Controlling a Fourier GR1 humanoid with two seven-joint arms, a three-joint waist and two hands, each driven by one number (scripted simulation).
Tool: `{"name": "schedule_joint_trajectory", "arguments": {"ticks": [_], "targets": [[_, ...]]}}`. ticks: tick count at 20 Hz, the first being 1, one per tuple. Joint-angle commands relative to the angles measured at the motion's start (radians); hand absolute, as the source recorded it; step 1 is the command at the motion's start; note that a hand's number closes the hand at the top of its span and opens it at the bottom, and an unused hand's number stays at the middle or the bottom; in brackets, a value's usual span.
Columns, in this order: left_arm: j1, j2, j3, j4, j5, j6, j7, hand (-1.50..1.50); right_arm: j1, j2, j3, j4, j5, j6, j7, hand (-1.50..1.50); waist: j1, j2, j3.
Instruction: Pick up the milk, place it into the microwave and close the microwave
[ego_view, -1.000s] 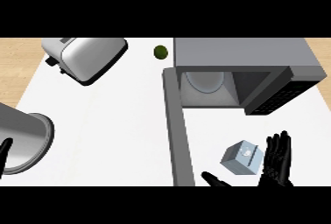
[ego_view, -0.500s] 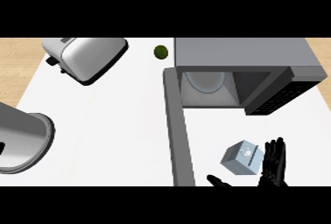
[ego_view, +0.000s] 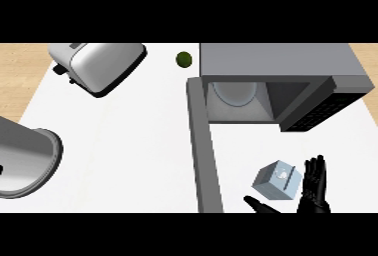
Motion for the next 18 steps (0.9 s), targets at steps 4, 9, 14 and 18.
{"name": "schedule_joint_trajectory", "arguments": {"ticks": [4, 9, 14, 18], "targets": [[-0.058, 0.027, 0.063, 0.063, 0.044, -0.015, 0.006, -1.5, -0.107, 0.037, -0.131, 0.214, -0.034, 0.008, -0.073, -1.5, 0.0, 0.001, 0.0], [-0.008, 0.034, 0.101, 0.037, 0.083, -0.06, 0.003, -1.5, -0.08, 0.006, -0.192, 0.294, -0.032, -0.006, -0.08, -1.5, 0.002, 0.0, 0.0], [0.016, -0.007, -0.005, -0.028, 0.008, 0.008, 0.024, -1.5, -0.179, 0.021, -0.276, 0.487, -0.083, 0.1, -0.195, -1.5, 0.004, 0.0, 0.0], [-0.025, 0.008, 0.05, 0.067, 0.024, -0.038, -0.027, -1.5, -0.133, -0.014, -0.165, 0.441, -0.122, 0.355, -0.184, -1.5, 0.007, 0.001, 0.001]]}}
